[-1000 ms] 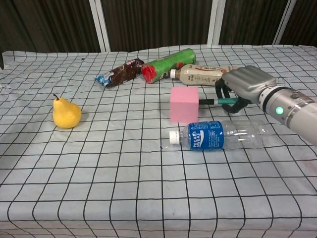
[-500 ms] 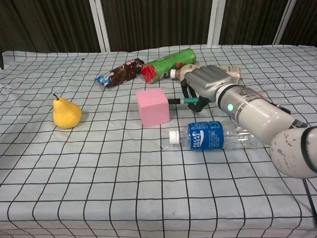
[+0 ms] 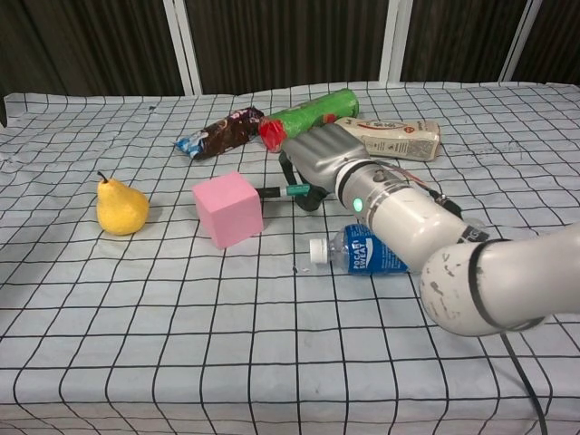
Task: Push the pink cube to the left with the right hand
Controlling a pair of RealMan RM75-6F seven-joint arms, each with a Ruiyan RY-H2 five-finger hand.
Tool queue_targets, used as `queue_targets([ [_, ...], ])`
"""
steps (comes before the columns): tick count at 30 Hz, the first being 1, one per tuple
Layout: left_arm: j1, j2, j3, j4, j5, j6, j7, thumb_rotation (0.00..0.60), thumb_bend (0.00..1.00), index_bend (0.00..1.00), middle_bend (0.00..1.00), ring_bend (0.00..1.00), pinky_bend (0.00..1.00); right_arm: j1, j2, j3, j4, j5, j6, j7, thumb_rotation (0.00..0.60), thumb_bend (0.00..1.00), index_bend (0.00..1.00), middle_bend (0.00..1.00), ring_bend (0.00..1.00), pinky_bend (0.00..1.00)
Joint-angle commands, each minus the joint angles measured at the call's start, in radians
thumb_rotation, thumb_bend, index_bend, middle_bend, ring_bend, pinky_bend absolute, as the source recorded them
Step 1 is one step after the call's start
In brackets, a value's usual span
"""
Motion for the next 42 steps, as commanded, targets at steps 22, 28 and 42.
queue_targets([
  [22,-0.011,-0.011,0.001,-0.023,-0.007,-0.031,0.050,0.600,0.39,0.00,0.00,0.00,0.11,-0.381,0.327,-0.309,-0.060,-0.228,0.202,0.291,0.600,0.52,0.66,0.59,0.37,0.30],
  [28,-0.009,-0.009,0.001,-0.021,-0.006,-0.025,0.041,0.600,0.39,0.00,0.00,0.00,0.11,-0.399,0.368,-0.309,-0.109,-0.247,0.207,0.307,0.600,0.52,0.39,0.46,0.28,0.24],
  [42,0.006,-0.010,0.000,-0.015,0.000,0.005,0.040,0.600,0.39,0.00,0.00,0.00,0.11,-0.760,0.691,-0.434,-0.655,-0.369,0.734,0.194,0.600,0.41,0.19,0.22,0.06,0.07],
])
